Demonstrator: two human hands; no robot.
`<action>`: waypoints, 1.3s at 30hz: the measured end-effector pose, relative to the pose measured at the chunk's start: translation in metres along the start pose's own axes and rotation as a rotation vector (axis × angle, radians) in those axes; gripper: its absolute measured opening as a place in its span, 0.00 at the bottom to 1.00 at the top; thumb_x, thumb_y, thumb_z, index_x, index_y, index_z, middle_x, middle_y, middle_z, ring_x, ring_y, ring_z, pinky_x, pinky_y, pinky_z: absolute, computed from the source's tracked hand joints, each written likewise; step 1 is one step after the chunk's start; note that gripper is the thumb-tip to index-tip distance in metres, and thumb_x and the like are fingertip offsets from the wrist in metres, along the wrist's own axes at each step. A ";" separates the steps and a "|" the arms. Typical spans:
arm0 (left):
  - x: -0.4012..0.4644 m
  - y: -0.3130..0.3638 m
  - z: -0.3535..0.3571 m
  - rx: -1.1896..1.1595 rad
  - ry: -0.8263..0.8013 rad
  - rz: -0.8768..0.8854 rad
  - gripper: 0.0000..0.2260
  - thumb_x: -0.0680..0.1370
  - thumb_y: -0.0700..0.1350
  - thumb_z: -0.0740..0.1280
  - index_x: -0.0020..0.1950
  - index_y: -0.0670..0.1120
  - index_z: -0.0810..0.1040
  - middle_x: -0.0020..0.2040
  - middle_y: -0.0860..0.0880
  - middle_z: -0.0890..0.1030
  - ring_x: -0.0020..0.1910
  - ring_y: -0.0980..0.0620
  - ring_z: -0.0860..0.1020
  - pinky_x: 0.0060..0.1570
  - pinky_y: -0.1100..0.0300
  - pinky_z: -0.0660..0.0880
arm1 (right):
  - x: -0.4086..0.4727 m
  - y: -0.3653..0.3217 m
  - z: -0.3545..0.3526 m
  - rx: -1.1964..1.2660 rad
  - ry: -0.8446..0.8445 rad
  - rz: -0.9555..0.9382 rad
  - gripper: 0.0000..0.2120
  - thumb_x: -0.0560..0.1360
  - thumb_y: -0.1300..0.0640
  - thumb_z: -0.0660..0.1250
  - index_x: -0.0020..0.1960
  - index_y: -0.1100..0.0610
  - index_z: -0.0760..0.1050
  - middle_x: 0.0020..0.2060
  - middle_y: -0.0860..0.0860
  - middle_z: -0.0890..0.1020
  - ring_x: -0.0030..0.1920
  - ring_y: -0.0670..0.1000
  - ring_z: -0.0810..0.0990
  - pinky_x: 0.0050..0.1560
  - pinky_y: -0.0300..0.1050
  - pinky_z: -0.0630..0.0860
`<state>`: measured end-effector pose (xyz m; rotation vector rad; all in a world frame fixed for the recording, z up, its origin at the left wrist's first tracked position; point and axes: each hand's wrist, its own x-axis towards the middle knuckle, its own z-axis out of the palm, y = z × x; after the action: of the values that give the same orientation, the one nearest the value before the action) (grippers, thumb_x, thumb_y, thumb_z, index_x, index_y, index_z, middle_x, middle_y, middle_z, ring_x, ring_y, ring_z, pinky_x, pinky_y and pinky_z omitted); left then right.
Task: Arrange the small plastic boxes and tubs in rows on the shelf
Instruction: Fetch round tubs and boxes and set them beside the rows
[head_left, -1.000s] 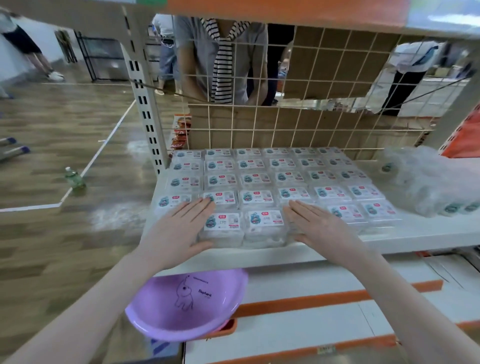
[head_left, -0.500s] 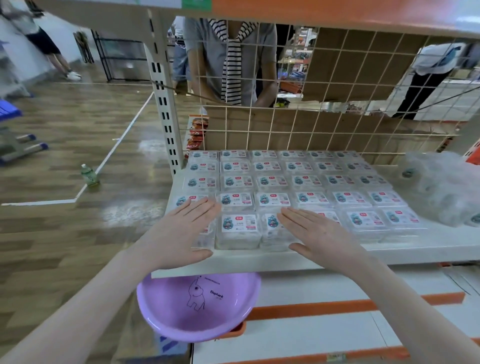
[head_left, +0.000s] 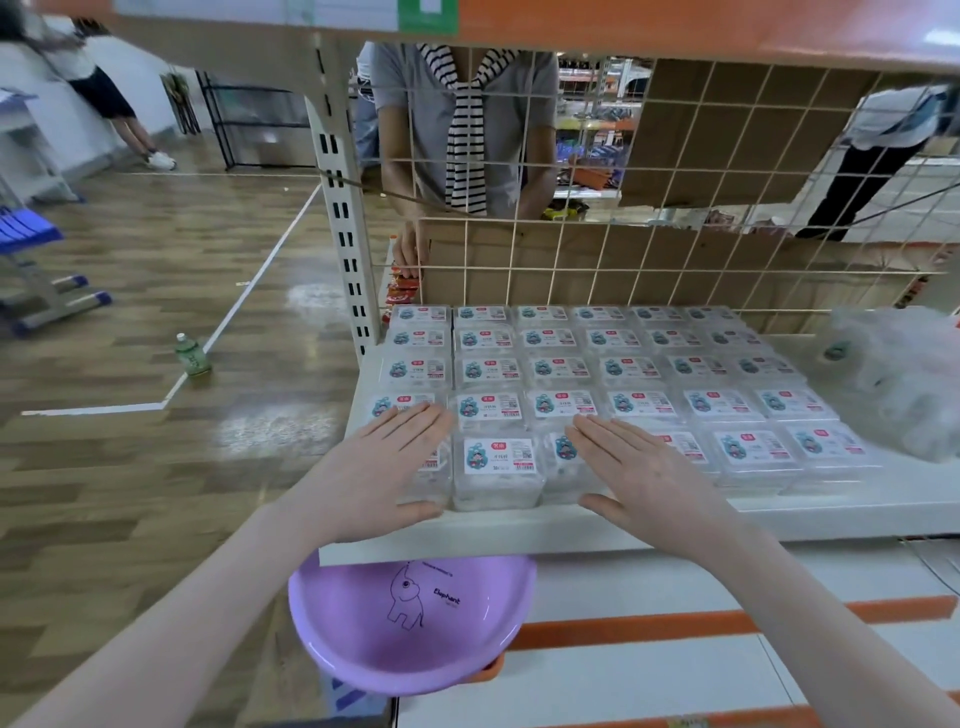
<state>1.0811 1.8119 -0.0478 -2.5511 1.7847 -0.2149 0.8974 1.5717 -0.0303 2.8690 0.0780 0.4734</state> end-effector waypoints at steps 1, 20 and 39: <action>-0.001 -0.003 0.000 0.012 -0.015 -0.006 0.39 0.76 0.65 0.55 0.69 0.53 0.27 0.72 0.54 0.33 0.70 0.57 0.31 0.64 0.66 0.23 | 0.001 -0.001 0.000 -0.005 -0.015 -0.001 0.35 0.56 0.48 0.82 0.57 0.65 0.79 0.55 0.59 0.81 0.55 0.56 0.81 0.53 0.53 0.77; 0.007 -0.010 -0.001 -0.551 0.135 -0.437 0.32 0.80 0.60 0.51 0.77 0.46 0.44 0.78 0.51 0.43 0.76 0.57 0.41 0.70 0.64 0.39 | 0.013 0.020 0.015 0.241 -0.191 0.287 0.37 0.73 0.35 0.40 0.77 0.54 0.45 0.76 0.48 0.49 0.75 0.45 0.45 0.65 0.28 0.29; 0.053 -0.024 -0.013 -0.976 0.223 -0.763 0.31 0.79 0.61 0.54 0.77 0.45 0.55 0.76 0.49 0.60 0.73 0.49 0.62 0.66 0.54 0.62 | 0.036 0.048 0.030 0.311 -0.252 0.495 0.34 0.77 0.38 0.43 0.76 0.58 0.51 0.76 0.54 0.55 0.76 0.50 0.50 0.72 0.41 0.44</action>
<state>1.1202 1.7712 -0.0269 -3.9305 0.9248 0.5294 0.9417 1.5219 -0.0356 3.2188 -0.6702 0.1869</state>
